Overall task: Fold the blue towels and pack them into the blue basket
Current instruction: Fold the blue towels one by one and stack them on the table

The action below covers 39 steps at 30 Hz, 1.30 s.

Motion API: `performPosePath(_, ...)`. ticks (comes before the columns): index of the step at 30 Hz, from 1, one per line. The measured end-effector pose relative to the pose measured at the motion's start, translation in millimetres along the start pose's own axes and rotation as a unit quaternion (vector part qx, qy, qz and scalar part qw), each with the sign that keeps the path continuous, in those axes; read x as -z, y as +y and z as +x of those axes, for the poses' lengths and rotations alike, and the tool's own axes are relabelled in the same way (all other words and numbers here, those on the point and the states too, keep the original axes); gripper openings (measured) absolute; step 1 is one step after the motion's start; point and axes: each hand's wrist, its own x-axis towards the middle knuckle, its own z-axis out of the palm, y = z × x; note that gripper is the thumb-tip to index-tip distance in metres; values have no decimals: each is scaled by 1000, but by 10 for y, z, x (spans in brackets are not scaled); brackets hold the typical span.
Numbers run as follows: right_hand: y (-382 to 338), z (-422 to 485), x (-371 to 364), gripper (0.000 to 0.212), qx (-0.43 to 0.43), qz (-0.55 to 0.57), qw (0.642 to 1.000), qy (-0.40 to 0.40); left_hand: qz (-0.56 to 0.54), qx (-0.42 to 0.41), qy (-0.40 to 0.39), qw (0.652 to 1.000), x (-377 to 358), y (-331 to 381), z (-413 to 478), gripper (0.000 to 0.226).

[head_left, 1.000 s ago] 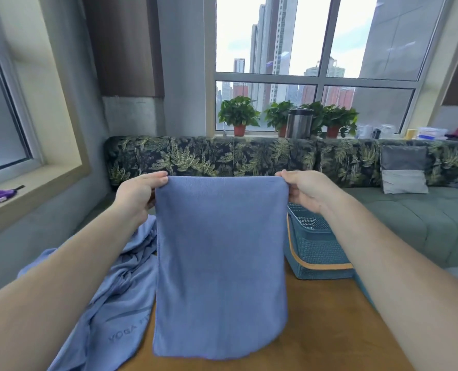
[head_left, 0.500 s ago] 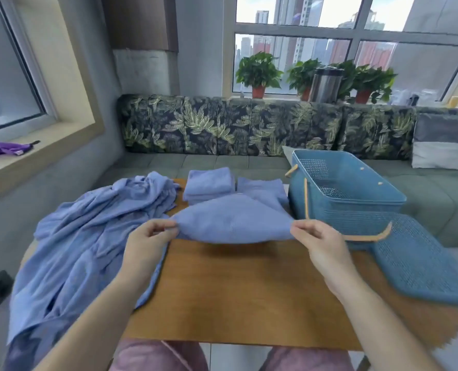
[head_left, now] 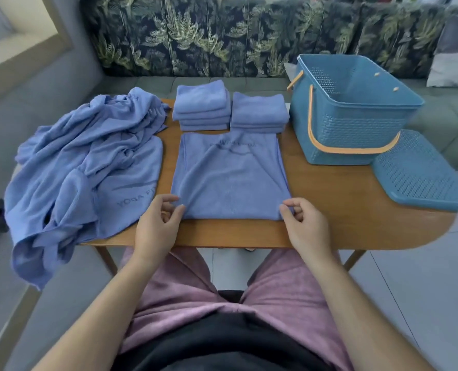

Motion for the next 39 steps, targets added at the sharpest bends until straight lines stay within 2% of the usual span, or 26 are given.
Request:
performPosePath(15,22,70,47,4,-16,-30,999,-11,36,14,-34,999,56,-44,127,20)
performPosePath(21,46,59,53,6,3,-71,997,-11,71,-1,-35,997,48,-30,132,11)
performPosePath(27,-16,5,126,6,-22,-195,980,-21,144,12,-30,989,137,19,73,18)
performPosePath(30,-78,124,55,5,12,-232,973,-2,139,-2,-32,990,54,70,104,17)
performPosePath(34,-120,372,-209,29,128,-245,959,-67,139,-17,-20,990,-36,83,274,10)
performPosePath(36,-137,490,-353,40,138,-275,945,-112,131,-19,-11,991,-81,90,463,9)
performPosePath(39,-163,583,-502,50,127,-324,926,-147,131,-1,-60,990,-212,70,851,16)
